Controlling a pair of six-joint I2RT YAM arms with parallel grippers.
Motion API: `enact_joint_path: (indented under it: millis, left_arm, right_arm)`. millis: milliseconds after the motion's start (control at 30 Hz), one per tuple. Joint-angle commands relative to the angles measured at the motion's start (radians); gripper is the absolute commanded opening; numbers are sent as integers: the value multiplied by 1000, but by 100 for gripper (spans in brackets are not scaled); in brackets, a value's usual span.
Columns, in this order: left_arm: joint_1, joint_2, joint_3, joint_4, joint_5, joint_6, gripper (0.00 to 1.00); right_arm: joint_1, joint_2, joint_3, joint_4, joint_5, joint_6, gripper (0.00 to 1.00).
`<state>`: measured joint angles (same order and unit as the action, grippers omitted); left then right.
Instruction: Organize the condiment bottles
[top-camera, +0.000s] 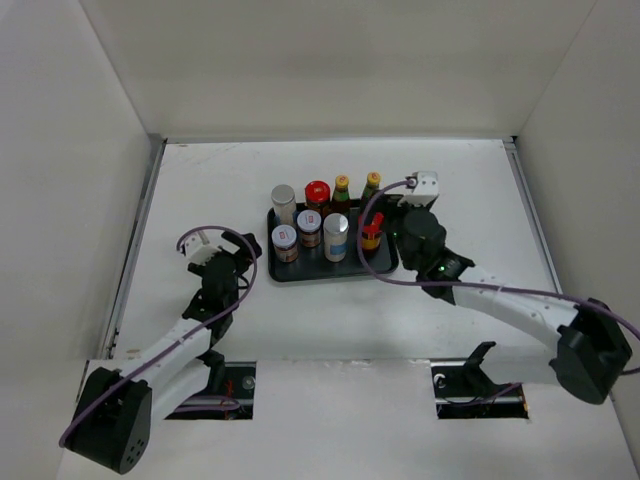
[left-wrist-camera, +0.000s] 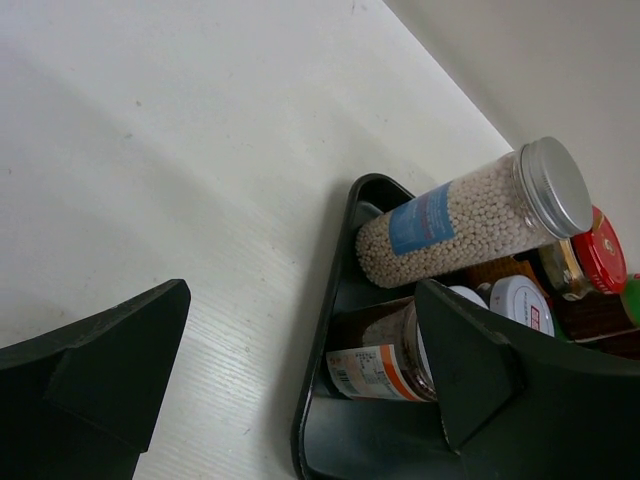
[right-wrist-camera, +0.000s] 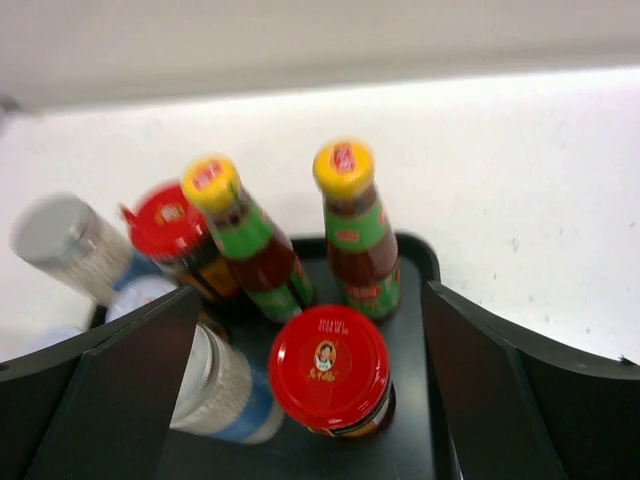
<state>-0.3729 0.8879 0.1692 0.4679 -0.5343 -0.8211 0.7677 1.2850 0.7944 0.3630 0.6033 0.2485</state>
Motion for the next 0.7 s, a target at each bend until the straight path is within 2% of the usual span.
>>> enact_joint_path:
  millis: [0, 67, 100, 133, 200, 233, 267, 333, 367, 567, 667]
  left_arm:
    - [7, -26, 84, -90, -6, -24, 100]
    - [7, -14, 108, -126, -12, -15, 100]
    - [9, -6, 124, -147, -10, -12, 100]
    - [4, -1, 133, -159, -15, -10, 100]
    - [-10, 26, 165, -186, -19, -7, 100]
    - [-16, 42, 188, -202, -20, -1, 100]
    - [-22, 54, 213, -228, -20, 2, 100]
    - [-39, 65, 246, -264, -23, -4, 100]
    - [-50, 65, 256, -267, -32, 2, 100]
    - [-103, 68, 314, -279, -96, 54, 100]
    - [-100, 94, 343, -304, -110, 71, 100]
  right_arm:
    - [-8, -107, -67, 119, 79, 21, 100]
    - [-21, -150, -109, 129, 105, 41, 99]
    - [-31, -170, -130, 131, 116, 58, 86]
    - [-49, -190, -153, 129, 122, 75, 63]
    - [-75, -223, -181, 110, 131, 109, 26]
    - [-89, -251, -194, 87, 133, 141, 20]
    - [-103, -274, -205, 55, 130, 182, 19]
    - [-152, -300, -216, 4, 116, 238, 21]
    - [-178, -309, -224, -10, 112, 256, 25]
    - [-274, -342, -284, -6, 49, 351, 78]
    - [-279, -323, -296, 8, 44, 368, 88]
